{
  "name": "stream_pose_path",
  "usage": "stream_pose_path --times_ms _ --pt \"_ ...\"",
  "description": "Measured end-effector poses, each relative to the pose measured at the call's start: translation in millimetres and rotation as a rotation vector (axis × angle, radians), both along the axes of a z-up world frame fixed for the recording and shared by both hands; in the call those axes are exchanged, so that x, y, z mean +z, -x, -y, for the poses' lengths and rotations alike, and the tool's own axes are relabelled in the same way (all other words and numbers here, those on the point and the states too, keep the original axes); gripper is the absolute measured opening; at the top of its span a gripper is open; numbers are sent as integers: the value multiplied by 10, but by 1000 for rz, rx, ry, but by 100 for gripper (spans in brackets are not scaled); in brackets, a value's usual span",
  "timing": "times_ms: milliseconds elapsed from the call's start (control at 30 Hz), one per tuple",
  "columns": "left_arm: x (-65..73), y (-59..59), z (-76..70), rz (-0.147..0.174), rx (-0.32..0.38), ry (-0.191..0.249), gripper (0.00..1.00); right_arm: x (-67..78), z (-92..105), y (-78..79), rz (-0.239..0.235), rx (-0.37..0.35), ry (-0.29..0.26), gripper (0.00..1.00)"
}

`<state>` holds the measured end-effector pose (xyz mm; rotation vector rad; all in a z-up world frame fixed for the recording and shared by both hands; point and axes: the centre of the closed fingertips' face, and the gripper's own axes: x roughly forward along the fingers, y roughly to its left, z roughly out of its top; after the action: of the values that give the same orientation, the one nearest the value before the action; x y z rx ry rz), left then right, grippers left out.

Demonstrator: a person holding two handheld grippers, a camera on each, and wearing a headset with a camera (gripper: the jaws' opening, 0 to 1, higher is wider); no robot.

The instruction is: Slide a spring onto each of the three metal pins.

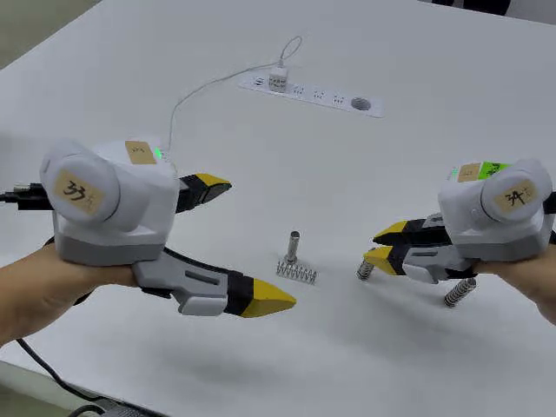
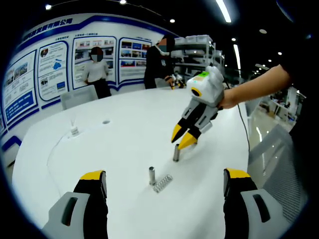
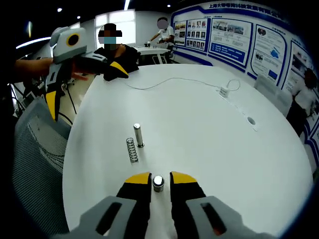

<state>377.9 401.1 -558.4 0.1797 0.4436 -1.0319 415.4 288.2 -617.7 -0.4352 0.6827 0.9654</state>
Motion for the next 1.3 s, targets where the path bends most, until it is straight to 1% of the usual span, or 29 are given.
stream_pose_path --times_ms 133,300,400,500,567,600,633,700,800,867,933,1067,1133,1167,1300 --pt "66 -28 -22 3 13 27 100 93 -59 9 19 3 -17 15" --pt "84 -50 -59 8 19 25 100 205 -225 37 27 31 -61 15" --pt "91 -59 -96 10 24 23 99 203 -335 71 30 56 -61 16" --pt "113 -69 -156 11 35 27 99 158 -445 99 21 76 -67 16" --pt "117 -58 -184 6 32 28 98 104 -533 130 16 90 -63 16" --pt "114 -53 -192 5 30 26 98 79 -565 144 15 96 -59 16" --pt "109 -47 -199 4 29 22 98 32 -601 162 23 116 -37 16" --pt "100 -42 -208 0 31 23 97 -54 -647 188 23 135 -7 16" --pt "103 -55 -215 7 45 25 99 -142 -702 197 10 134 1 16" --pt "102 -53 -215 5 45 26 98 -193 -737 199 0 133 3 16" --pt "98 -52 -222 5 47 23 98 -239 -764 190 -6 133 6 16" --pt "94 -43 -249 3 52 25 98 -378 -799 163 -15 138 42 16" --pt "75 -35 -265 4 52 18 98 -448 -776 136 -8 134 84 16" --pt "66 -32 -271 3 51 14 98 -469 -766 123 -9 125 95 16" --pt "36 -20 -287 -5 55 14 98 -528 -777 136 -35 122 92 15"
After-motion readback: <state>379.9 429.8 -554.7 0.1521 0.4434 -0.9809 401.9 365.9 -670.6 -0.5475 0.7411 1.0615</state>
